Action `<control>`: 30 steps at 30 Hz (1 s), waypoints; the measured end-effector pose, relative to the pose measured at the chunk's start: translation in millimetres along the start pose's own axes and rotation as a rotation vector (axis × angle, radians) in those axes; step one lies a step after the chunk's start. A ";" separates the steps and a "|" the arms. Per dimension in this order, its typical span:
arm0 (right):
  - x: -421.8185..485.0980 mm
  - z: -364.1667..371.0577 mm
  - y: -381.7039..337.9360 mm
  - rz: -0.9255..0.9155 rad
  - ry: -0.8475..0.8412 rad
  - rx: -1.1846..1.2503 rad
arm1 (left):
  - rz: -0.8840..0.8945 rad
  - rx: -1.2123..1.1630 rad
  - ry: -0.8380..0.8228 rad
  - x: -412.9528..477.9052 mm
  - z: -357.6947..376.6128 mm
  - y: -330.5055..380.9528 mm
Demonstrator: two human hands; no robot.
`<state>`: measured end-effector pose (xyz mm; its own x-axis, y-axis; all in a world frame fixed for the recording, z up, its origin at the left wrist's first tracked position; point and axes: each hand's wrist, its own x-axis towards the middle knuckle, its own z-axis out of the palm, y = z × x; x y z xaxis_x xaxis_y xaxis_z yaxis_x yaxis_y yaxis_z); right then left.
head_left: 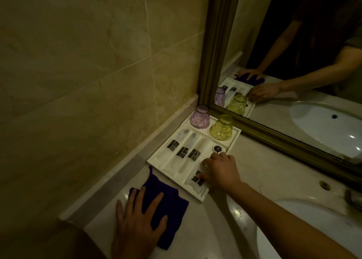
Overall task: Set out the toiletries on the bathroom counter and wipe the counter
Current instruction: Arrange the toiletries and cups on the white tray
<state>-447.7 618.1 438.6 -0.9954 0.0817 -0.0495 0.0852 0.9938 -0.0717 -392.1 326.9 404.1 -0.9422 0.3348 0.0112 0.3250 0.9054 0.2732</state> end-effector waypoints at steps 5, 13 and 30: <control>5.6 -4.1 3.2 -0.044 -0.036 0.000 | 0.001 -0.011 0.014 -1.8 2.6 -0.9; -21.4 -12.9 -19.6 -0.058 0.148 0.147 | -0.015 0.047 -0.019 0.0 6.8 -5.3; -83.6 7.5 -83.6 0.011 0.139 0.202 | -0.101 -0.239 0.045 -3.8 4.4 -16.2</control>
<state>-371.3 527.6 441.3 -0.9896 0.1155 0.0854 0.0886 0.9586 -0.2705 -393.3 312.1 395.3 -0.9733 0.2292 0.0133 0.2056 0.8443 0.4949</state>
